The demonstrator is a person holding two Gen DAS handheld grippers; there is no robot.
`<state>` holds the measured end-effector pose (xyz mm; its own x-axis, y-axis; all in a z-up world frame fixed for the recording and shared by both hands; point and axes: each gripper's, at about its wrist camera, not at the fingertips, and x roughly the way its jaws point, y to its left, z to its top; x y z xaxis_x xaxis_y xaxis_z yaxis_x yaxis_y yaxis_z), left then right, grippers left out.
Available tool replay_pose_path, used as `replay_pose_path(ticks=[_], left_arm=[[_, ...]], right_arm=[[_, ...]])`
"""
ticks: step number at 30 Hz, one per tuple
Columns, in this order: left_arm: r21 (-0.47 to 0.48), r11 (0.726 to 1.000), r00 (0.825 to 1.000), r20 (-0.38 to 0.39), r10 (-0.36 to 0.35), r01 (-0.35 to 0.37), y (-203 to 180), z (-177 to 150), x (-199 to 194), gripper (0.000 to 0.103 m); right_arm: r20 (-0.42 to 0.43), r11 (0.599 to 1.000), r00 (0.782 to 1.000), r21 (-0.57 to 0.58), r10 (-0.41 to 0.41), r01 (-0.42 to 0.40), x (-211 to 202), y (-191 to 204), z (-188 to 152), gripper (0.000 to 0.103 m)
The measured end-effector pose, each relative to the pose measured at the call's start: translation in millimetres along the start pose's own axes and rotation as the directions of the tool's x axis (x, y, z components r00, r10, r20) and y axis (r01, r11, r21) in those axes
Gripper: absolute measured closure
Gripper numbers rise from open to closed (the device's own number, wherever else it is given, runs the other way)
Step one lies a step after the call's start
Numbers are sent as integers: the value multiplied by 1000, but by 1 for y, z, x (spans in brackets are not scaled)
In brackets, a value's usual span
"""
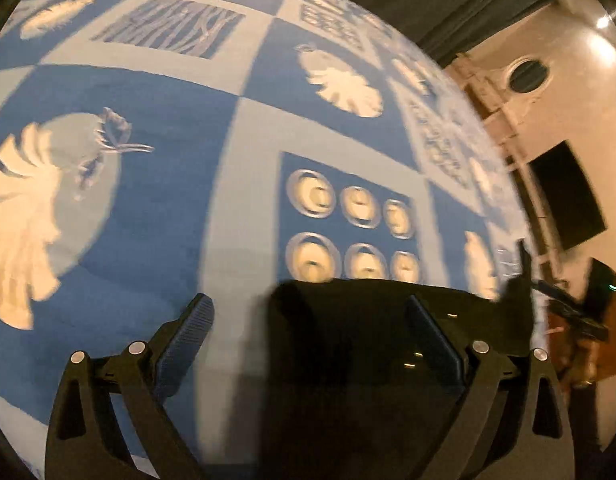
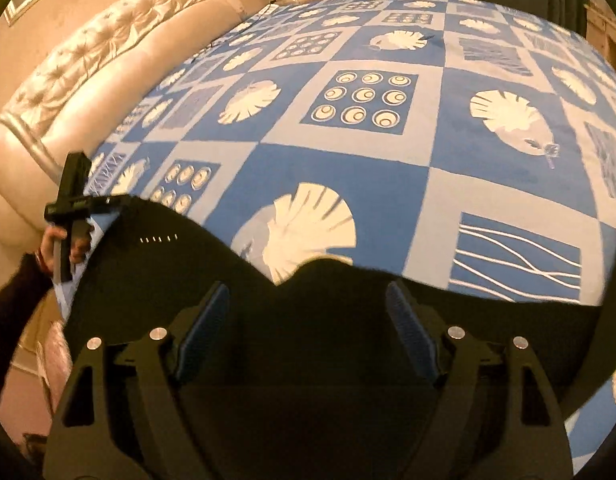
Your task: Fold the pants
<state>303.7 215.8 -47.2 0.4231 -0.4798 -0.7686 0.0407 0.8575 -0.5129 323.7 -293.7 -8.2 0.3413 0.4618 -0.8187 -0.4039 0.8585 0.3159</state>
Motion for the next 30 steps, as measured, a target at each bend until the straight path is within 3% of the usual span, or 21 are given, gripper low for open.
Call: replay_pose_path(ticks=[1, 2, 3, 4, 6, 11, 14, 15, 16, 17, 18, 19, 25, 30], left_arm=[[14, 1000, 1000, -3, -6, 6, -4, -3, 1, 19], [34, 999, 1000, -14, -4, 4, -9, -6, 2, 39], [42, 999, 1000, -29, 12, -10, -11, -6, 5, 71], [37, 998, 998, -47, 47, -45, -12, -7, 9, 77], [26, 999, 997, -65, 34, -32, -10, -9, 11, 87], [62, 998, 999, -40, 27, -24, -16, -9, 5, 94], [74, 997, 999, -32, 24, -22, -19, -10, 4, 95], [87, 996, 1000, -18, 20, -19, -21, -10, 1, 96], [93, 996, 1000, -9, 14, -13, -23, -10, -2, 96], [99, 995, 1000, 1, 1, -2, -25, -11, -4, 96], [104, 995, 1000, 11, -17, 16, -27, -11, -8, 96], [110, 993, 999, 20, -40, 38, -30, -12, -12, 96], [110, 986, 988, 76, -134, 125, -43, -27, -43, 96], [90, 967, 958, 146, -248, 237, -49, -53, -85, 96]], right_arm=[[-1, 1000, 1000, 2, 8, -8, 3, -1, 5, 22], [-6, 1000, 1000, -4, 9, -9, 6, -1, 9, 22], [-13, 1000, 1000, -13, 9, -9, 8, -1, 13, 21], [-24, 1000, 1000, -25, 10, -10, 12, -1, 18, 19], [-69, 999, 997, -38, 26, -29, 20, -5, 27, 16], [-231, 997, 971, -25, 67, -74, 49, -26, 38, 15], [-272, 991, 954, 0, 125, -130, 55, -32, 34, 19], [-273, 991, 953, -5, 130, -137, 53, -31, 32, 43], [-275, 989, 951, -2, 139, -145, 51, -31, 31, 59], [-272, 988, 951, 5, 150, -154, 48, -31, 28, 66], [-263, 987, 952, 1, 154, -160, 42, -30, 25, 79], [-250, 987, 957, -16, 148, -157, 36, -26, 20, 83], [-105, 987, 991, -124, 87, -100, -28, 7, -11, 86], [28, 978, 999, -208, 19, -12, -88, 37, -69, 86]])
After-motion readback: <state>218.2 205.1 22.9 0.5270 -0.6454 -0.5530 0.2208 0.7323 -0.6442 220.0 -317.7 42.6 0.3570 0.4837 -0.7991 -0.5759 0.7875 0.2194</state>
